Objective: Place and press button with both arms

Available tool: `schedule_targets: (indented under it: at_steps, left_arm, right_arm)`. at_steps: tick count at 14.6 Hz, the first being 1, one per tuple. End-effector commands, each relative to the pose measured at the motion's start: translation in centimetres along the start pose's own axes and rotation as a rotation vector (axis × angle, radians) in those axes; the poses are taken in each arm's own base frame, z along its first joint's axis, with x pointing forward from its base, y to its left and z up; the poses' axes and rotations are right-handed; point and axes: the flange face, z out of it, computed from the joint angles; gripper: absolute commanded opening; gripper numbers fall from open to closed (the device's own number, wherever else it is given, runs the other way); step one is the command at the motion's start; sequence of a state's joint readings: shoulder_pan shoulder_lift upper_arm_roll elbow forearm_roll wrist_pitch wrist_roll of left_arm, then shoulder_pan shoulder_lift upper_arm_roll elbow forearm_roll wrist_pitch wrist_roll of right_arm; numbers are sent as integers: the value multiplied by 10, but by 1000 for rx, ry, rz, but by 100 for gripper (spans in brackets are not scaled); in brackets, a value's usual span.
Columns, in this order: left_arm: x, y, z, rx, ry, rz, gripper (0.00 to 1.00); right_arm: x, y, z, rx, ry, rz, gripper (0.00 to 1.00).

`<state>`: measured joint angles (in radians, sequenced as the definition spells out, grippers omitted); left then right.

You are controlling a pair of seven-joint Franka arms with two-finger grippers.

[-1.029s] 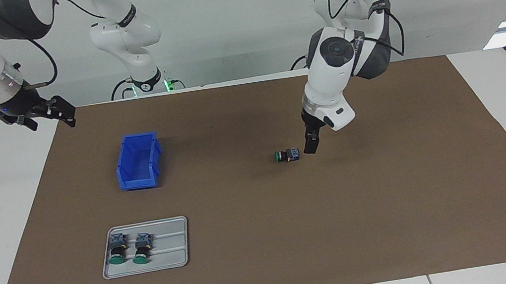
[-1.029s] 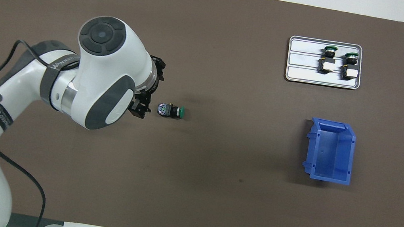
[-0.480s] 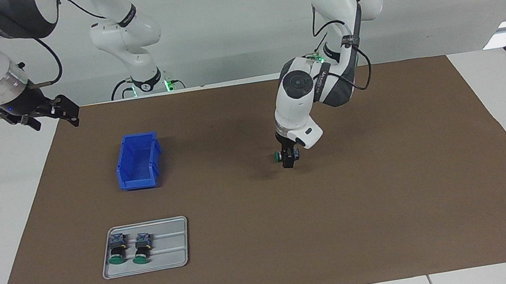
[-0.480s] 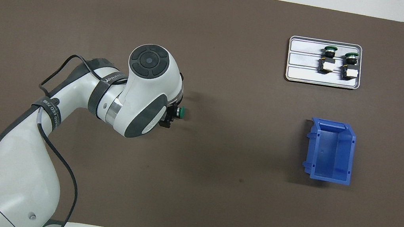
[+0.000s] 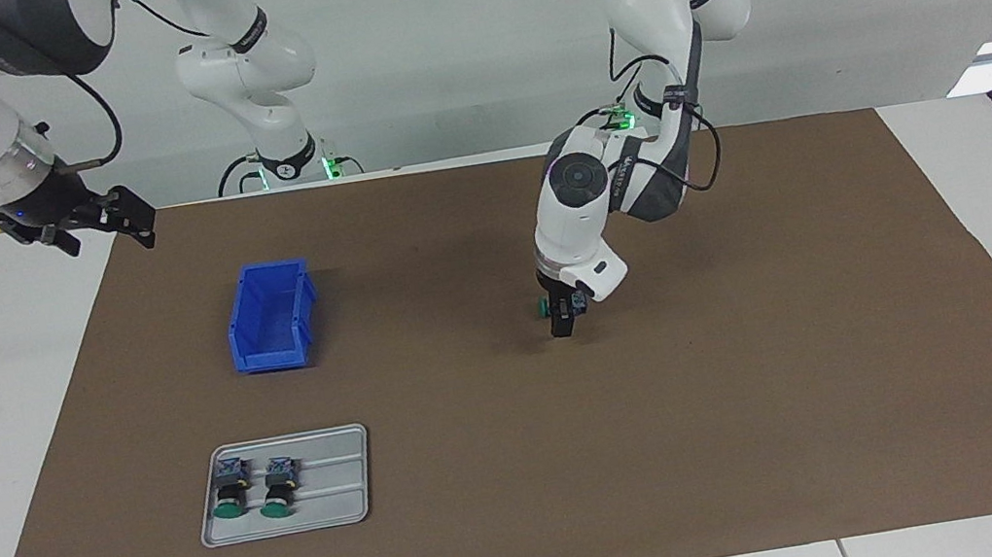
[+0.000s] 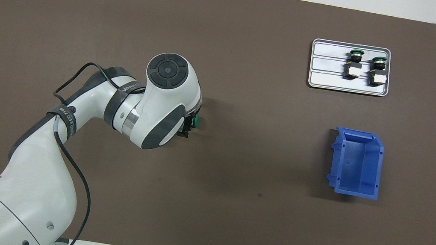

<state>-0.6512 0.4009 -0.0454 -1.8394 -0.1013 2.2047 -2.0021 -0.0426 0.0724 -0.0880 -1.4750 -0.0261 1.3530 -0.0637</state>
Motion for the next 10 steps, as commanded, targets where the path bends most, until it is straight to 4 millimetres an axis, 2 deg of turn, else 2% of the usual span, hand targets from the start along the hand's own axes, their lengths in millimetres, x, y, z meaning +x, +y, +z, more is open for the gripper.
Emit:
schedule_targets:
  at_steps: [1,5,7,9,10]
  left_arm:
    - [-1,-4,11,-12,14,-12,61]
    - [-2,-5,11,-4,17,-24,30]
    - [-3,-3,8,-9,15,-27,24]
    - [-2,-1,3,-11,13,-26,24]
    - [4,4,-6,-23,7,-35,24]
  right_arm:
    - [-8,1,1,-1,6,-19,99]
    - [-8,2,1,-2,5,-19,99]
    - [-8,1,1,-1,6,-19,99]
    - [-8,1,1,-1,6,-19,99]
    - [-8,1,1,-1,6,-19,99]
